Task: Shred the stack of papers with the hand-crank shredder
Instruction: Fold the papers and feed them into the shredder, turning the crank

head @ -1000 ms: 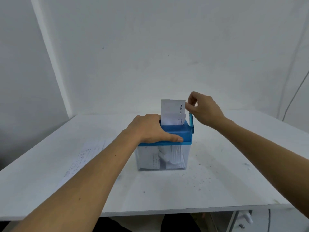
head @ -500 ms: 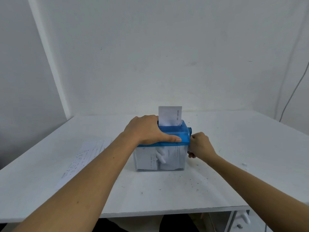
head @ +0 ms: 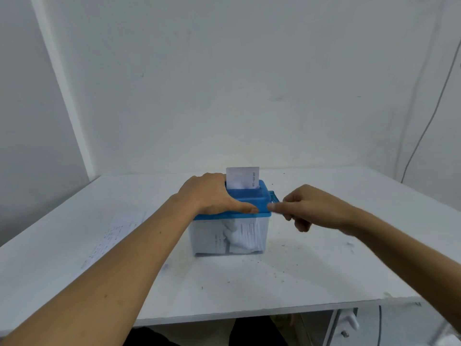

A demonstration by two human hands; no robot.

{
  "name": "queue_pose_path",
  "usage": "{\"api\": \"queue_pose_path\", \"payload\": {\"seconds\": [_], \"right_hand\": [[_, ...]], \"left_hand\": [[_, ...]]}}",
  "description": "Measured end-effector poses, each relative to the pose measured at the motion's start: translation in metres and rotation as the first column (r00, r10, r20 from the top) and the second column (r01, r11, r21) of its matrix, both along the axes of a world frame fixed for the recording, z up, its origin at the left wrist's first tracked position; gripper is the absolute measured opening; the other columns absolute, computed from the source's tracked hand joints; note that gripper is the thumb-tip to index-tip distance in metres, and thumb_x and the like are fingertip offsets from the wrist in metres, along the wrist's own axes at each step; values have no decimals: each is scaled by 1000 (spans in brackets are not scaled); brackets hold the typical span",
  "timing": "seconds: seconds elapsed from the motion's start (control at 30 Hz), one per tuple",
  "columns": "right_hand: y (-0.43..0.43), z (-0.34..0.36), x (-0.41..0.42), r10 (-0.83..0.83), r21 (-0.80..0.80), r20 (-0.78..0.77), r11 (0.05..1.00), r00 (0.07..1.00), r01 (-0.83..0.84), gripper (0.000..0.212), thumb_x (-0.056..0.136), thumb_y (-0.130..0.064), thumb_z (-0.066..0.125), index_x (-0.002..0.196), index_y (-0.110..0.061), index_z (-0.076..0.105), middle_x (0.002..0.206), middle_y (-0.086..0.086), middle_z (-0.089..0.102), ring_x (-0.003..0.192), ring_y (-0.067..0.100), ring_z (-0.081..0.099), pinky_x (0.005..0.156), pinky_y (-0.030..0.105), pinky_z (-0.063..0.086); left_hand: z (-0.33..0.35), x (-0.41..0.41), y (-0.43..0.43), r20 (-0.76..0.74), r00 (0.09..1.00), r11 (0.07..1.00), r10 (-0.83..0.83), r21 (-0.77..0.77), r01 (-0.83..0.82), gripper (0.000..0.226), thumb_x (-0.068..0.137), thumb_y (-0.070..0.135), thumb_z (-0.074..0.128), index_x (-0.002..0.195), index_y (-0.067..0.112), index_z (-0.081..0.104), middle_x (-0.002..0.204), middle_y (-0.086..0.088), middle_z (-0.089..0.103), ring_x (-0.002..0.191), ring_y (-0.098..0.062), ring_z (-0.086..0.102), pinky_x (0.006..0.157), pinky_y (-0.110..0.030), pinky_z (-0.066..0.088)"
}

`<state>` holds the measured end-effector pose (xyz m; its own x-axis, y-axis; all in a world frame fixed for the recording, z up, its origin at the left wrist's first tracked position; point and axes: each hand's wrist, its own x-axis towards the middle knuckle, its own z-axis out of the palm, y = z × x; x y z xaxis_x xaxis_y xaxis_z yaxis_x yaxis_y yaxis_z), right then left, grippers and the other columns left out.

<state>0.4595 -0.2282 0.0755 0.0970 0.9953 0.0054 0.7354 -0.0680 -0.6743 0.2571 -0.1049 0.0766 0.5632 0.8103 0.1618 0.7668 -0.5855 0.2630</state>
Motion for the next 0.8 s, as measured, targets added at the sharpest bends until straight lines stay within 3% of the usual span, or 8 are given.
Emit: {"api": "queue_pose_path", "payload": {"seconds": [0.13, 0.3, 0.43, 0.5, 0.6, 0.7, 0.8], "right_hand": [[6, 10, 9, 28, 56, 234, 998, 972, -42, 44, 88, -53, 66, 68, -14, 67, 52, -2, 60, 43, 3, 47, 47, 15, 37], [25, 15, 14, -56, 330, 158, 944, 986, 1, 56, 91, -60, 54, 54, -19, 56, 44, -6, 50, 39, 5, 35, 47, 20, 34], [52, 19, 16, -103, 464, 109, 885, 989, 41, 48, 97, -51, 52, 61, -21, 61, 58, -9, 61, 47, 0, 51, 51, 11, 38], [68, 21, 15, -109, 492, 87, 869, 990, 52, 43, 100, -46, 50, 70, -16, 61, 68, -7, 64, 53, -3, 55, 56, 15, 40], [95, 14, 14, -143, 528, 46, 844, 989, 97, 34, 102, -42, 50, 83, -14, 54, 76, -2, 64, 68, 7, 62, 65, 28, 49], [112, -1, 14, -189, 556, -42, 812, 981, 181, 42, 103, -46, 45, 75, -14, 49, 71, -2, 63, 68, 10, 62, 69, 34, 51], [119, -10, 9, -262, 468, -15, 851, 965, 239, 52, 103, -49, 41, 66, -14, 48, 68, -3, 62, 61, 15, 56, 60, 32, 44]], "left_hand": [[-1, 0, 1, 19, 1000, 1000, -1, 13, 1, 79, 60, 90, 65, 124, 45, 56, 101, 18, 64, 85, -5, 59, 75, -29, 52], [-2, 1, 2, 47, 999, 1000, -24, 16, 23, 79, 58, 90, 65, 124, 48, 55, 104, 20, 63, 91, -8, 60, 75, -29, 49], [-5, 3, 4, 25, 1000, 1000, -18, 17, 17, 84, 60, 91, 64, 130, 47, 51, 110, 18, 63, 94, -12, 60, 77, -31, 52], [-5, 3, 4, 28, 1000, 1000, -11, 12, 11, 78, 60, 91, 63, 124, 48, 52, 108, 17, 63, 90, -10, 60, 77, -31, 52], [-5, 3, 2, 10, 1000, 1000, 0, 2, 0, 67, 61, 90, 62, 109, 45, 50, 98, 17, 61, 80, -5, 58, 71, -29, 51], [-6, 4, 4, -2, 1000, 1000, 23, 17, -23, 67, 59, 92, 62, 102, 42, 52, 92, 19, 60, 79, -2, 56, 74, -30, 53], [-4, 3, 5, 11, 1000, 1000, 17, 8, -17, 66, 58, 92, 62, 100, 42, 55, 92, 21, 61, 81, -2, 57, 77, -32, 52]]}}
